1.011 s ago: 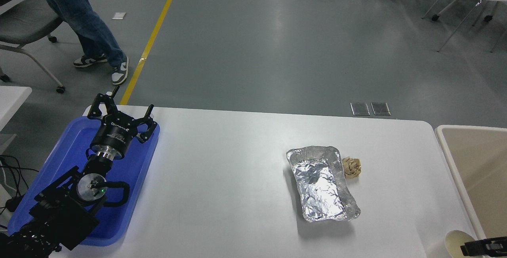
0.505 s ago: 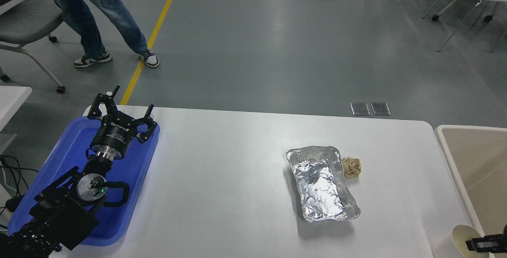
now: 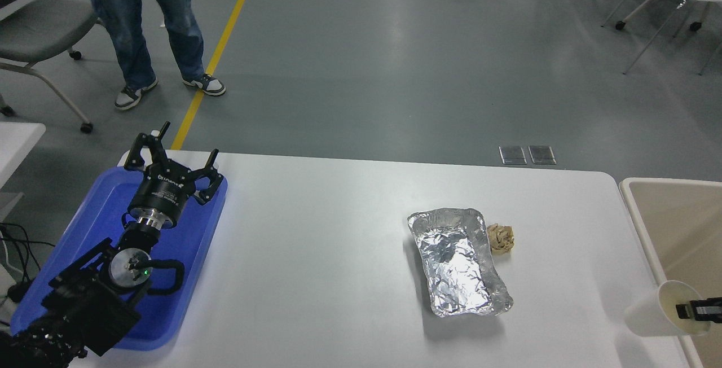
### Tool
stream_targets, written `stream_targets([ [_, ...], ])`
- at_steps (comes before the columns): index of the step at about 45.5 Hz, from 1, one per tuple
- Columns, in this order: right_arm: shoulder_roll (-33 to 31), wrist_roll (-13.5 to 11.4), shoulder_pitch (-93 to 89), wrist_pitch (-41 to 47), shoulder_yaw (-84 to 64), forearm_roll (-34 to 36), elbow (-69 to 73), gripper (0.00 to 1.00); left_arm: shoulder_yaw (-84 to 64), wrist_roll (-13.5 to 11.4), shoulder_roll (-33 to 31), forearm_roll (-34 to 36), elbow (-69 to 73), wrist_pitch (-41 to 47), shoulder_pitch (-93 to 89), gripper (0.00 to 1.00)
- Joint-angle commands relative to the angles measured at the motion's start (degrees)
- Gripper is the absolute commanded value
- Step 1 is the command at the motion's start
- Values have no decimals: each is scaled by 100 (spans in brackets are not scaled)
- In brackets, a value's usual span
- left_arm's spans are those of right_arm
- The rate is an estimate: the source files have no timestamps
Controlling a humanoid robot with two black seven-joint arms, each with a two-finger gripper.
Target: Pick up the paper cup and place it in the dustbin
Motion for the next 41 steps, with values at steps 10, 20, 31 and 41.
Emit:
stream_targets([
  [10,-273,41,2209,1660,10,47,75,0,1,0,0,0,0,0,0,100],
  [20,-256,32,2869,2152,10,56,13,0,1,0,0,0,0,0,0,100],
  [31,-185,32,3203,2355,18,56,-136,0,1,0,0,0,0,0,0,100],
  [41,-124,-11,3098,2320,18,380,-917,0,1,0,0,0,0,0,0,100],
])
